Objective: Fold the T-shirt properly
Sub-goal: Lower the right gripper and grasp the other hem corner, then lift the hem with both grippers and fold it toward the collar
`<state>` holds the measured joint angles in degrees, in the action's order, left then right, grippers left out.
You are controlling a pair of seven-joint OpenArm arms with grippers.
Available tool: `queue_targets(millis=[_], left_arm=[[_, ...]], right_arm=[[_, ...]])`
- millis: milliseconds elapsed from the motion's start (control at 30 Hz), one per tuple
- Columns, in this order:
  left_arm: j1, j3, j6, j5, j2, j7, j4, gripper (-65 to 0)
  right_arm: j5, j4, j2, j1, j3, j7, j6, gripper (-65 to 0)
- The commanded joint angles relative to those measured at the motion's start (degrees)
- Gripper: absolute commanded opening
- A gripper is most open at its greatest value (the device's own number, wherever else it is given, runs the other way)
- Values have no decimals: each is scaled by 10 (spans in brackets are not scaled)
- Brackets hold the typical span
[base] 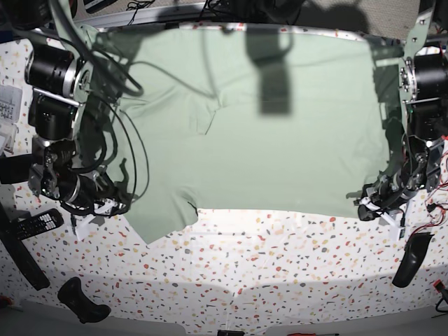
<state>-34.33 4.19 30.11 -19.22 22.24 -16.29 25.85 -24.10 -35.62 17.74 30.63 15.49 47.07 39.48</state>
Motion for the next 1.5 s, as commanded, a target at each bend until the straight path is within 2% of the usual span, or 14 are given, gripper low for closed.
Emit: queue_targets(millis=[0, 67, 233, 400, 600, 833, 967, 1067, 1233, 1467], left_arm=[[-20, 2, 4, -7, 8, 14, 9, -650], [-20, 2, 4, -8, 8, 14, 9, -650], [-20, 2, 4, -7, 8, 30, 9, -650], [-20, 2, 4, -7, 8, 29, 9, -650], [-20, 2, 4, -8, 8, 7, 9, -650], [-23, 2, 4, -9, 8, -52, 27, -650], [-22, 2, 4, -65, 8, -129, 67, -650], [-19, 2, 4, -79, 8, -169, 107, -650], [-19, 2, 4, -78, 8, -207, 151, -650], [-19, 2, 4, -90, 9, -244, 158, -650]], right_arm=[[7, 0, -3, 7, -2, 28, 5, -425], [7, 0, -3, 7, -2, 26, 5, -492], [7, 0, -3, 7, -2, -23, 5, -650], [16, -2, -2, 17, -2, -24, 5, -650], [16, -30, 0, 25, -2, 7, 5, -650], [16, -115, 0, 9, -2, 21, 5, -650], [13, -181, -3, -36, -2, 21, 5, -650], [13, -250, -5, -82, -2, 17, 5, -650], [13, -383, -8, -152, -1, 11, 5, -650], [14, -520, -7, -230, -1, 19, 5, -650]])
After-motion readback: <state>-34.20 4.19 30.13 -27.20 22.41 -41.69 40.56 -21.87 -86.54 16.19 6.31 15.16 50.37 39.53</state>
